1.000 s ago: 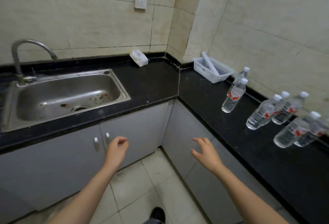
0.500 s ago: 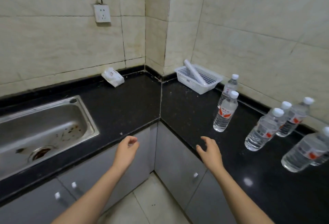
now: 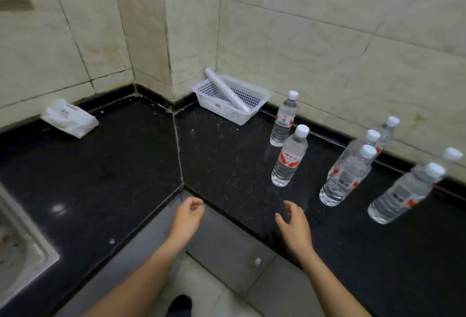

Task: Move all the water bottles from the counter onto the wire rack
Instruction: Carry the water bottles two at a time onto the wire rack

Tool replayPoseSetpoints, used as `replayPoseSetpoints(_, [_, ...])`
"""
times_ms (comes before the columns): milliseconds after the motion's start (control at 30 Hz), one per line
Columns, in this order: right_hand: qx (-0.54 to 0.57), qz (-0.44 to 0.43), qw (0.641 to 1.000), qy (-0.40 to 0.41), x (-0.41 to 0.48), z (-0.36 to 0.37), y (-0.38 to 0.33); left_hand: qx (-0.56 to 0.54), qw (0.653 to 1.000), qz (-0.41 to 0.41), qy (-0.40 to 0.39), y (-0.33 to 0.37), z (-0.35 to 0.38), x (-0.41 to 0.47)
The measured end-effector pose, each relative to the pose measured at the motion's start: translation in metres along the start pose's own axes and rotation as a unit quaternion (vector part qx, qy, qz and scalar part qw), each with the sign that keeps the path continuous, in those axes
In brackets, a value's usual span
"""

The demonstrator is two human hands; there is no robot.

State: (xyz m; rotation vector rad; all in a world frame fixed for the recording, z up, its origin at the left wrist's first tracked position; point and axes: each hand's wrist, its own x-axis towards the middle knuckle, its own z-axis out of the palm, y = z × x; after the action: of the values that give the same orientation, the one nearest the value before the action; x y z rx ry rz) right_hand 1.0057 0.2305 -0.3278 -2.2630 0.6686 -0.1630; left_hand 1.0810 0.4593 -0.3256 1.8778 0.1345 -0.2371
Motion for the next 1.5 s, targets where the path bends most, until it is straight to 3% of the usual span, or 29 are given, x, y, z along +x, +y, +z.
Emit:
replayPoseSetpoints(233, [0.03,0.066,0.994,0.085,0.047,0.022,-0.041,0.002,0.995,0.043,-0.087,0.033,-0.004,0.083])
replayPoseSetpoints(467, [0.011,0.128,0.987,0.099,0.057,0.061,-0.068,-0.013,0.987,0.028,-0.156,0.03,-0.005,0.142])
replayPoseSetpoints(633, [0.034,0.153,0.963,0.22,0.083,0.039,-0.078,-0.013,0.98,0.009,-0.2,0.024,0.019,0.156])
replayPoseSetpoints(733, [0.063,0.155,0.953,0.253,0.099,0.031,-0.08,-0.009,0.973,0.007,-0.233,0.031,0.039,0.159])
replayPoseSetpoints(1000, [0.169,0.146,0.931,0.29,0.158,0.02,-0.064,0.002,0.975,-0.012,-0.222,0.052,0.057,0.188])
replayPoseSetpoints(1100, [0.195,0.132,0.935,0.265,0.18,0.011,-0.059,0.02,0.977,0.01,-0.212,0.077,0.075,0.205])
replayPoseSetpoints(1200, [0.198,0.14,0.944,0.223,0.204,-0.003,-0.048,0.047,0.977,0.025,-0.206,0.101,0.105,0.224])
replayPoseSetpoints(1500, [0.277,0.203,0.911,0.227,0.241,-0.02,-0.008,0.075,0.965,0.114,-0.223,0.161,0.232,0.279])
